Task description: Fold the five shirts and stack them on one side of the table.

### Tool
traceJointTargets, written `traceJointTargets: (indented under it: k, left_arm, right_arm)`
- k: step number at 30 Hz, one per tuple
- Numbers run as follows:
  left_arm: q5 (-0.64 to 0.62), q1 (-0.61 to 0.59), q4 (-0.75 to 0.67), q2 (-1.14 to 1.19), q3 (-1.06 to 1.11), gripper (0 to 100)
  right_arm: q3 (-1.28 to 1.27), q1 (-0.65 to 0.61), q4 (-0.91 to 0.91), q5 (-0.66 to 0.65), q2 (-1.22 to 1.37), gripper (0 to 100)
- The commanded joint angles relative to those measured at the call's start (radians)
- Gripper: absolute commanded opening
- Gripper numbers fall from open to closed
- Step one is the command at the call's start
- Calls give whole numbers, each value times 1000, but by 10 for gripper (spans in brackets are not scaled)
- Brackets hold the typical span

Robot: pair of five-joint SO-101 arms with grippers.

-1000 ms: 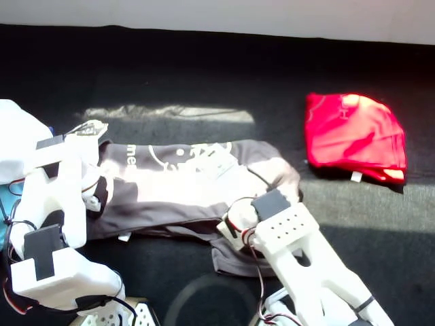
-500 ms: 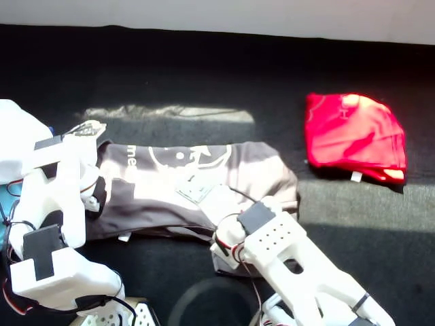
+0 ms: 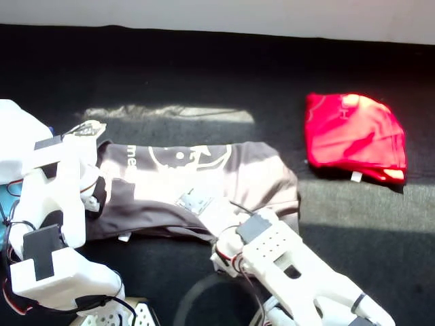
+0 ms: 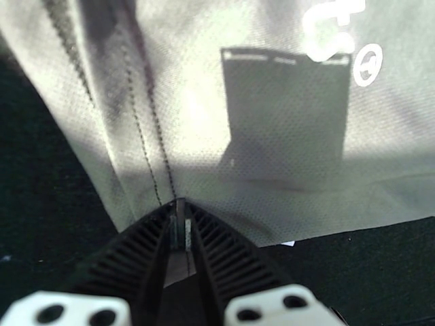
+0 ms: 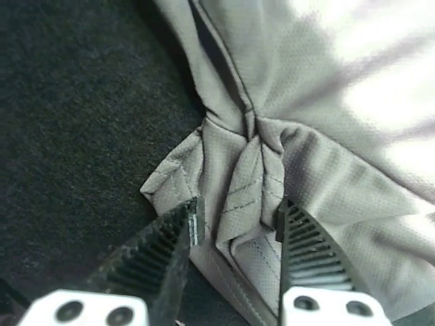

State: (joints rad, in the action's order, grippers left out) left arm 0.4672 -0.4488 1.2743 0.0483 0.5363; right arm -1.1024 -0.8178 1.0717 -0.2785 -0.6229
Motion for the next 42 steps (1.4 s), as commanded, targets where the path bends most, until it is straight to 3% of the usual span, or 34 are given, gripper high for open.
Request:
traceJointTargets:
  k: [1, 5, 10, 17, 23, 28, 42]
  left_arm:
    - [8, -4, -5, -42, -8, 9]
    - [8, -8, -5, -42, -8, 9]
    - [8, -8, -5, -42, -8, 9]
    - [8, -8, -5, -42, -8, 9]
    - [8, -8, -6, -42, -8, 9]
    - [8, -8, -6, -42, -8, 9]
    - [8, -8, -6, -42, -8, 9]
  right_arm:
    - [22, -36, 25, -5, -22, 183]
    - [33, -15, 30, -5, -18, 183]
    - [96, 120, 62, -6, -24, 183]
    - [274, 177, 236, -9, -22, 183]
    - [113, 209, 45, -11, 10, 179]
    - [-15, 217, -130, -11, 45, 6]
    - [-4, 213, -74, -9, 38, 6]
